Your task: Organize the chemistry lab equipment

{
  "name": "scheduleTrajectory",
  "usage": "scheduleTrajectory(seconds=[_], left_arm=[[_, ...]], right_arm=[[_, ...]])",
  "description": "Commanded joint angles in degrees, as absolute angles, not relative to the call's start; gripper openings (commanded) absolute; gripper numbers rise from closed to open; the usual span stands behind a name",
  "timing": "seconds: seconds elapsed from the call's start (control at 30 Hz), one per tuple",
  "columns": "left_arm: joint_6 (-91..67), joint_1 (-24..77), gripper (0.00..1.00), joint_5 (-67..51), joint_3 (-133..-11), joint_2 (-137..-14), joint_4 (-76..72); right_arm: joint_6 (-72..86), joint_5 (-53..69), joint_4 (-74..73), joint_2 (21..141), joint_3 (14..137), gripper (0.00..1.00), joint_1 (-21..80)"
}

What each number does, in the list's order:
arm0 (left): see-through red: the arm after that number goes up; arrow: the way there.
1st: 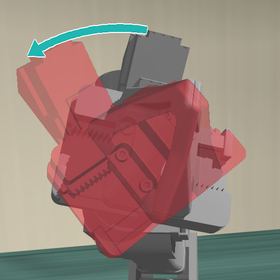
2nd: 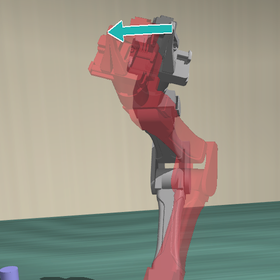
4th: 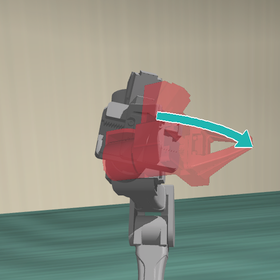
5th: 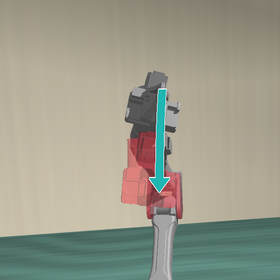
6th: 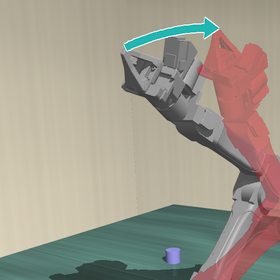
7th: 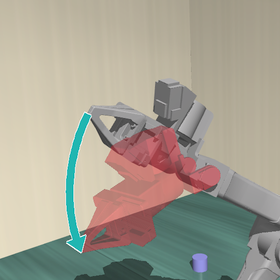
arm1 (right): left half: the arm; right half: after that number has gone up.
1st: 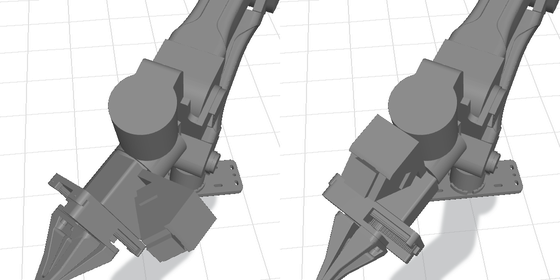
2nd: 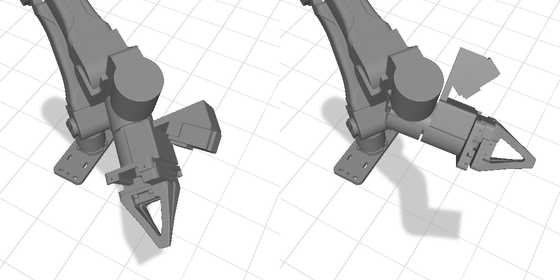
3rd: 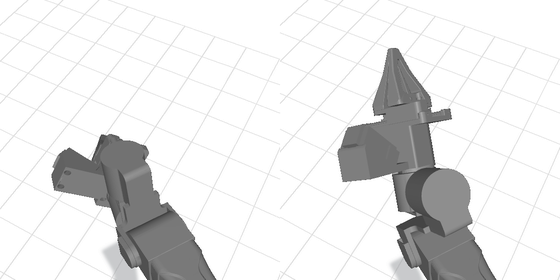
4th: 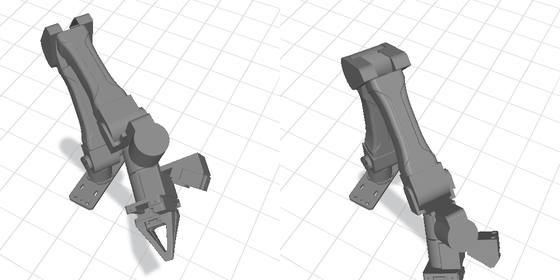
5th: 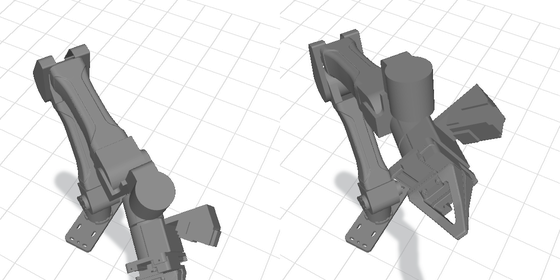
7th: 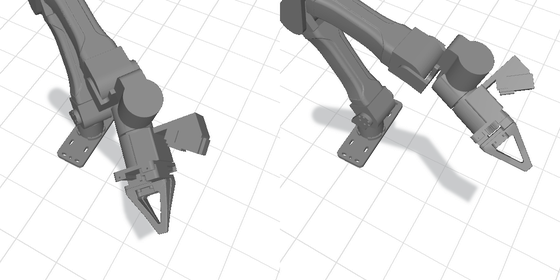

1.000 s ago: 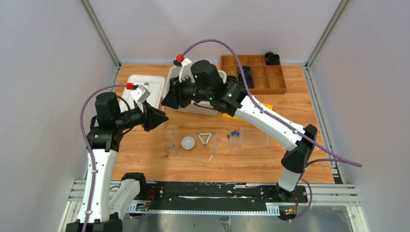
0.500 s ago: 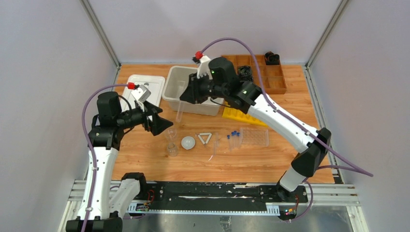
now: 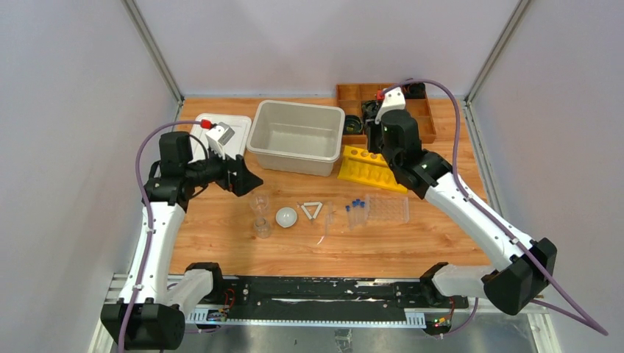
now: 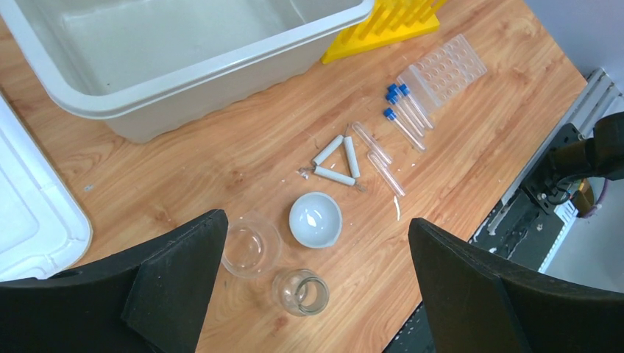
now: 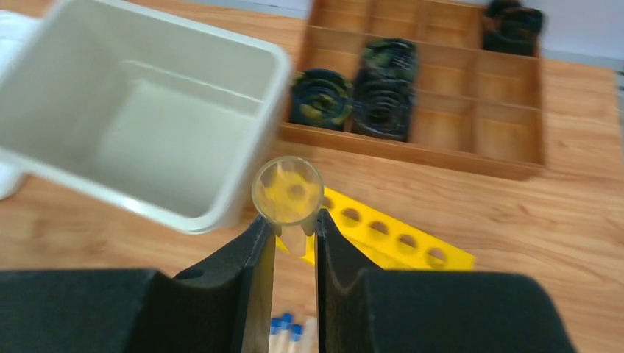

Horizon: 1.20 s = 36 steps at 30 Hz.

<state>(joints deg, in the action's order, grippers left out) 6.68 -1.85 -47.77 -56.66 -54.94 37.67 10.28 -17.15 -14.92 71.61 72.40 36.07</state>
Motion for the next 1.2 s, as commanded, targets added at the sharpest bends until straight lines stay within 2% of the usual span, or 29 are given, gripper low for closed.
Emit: scheduleTrajectory(seconds=[0.0, 0.5, 1.17], left_arm=[[7.22, -2.02, 1.00, -47.28, -56.95, -54.01, 37.66], [9.20, -2.02, 1.00, -47.04, -56.69, -53.01, 39.85], [10.00, -2.02, 1.00, -46.44, -57.69, -52.72, 40.83]], right_arm=[[4.46, -30.17, -4.07, 69.79, 66.53, 0.00, 32.68], [5.48, -30.74, 13.16, 70.27, 51.43, 0.00, 28.39], [11.06, -26.13, 16.75, 72.59, 46.60, 0.00, 25.14]])
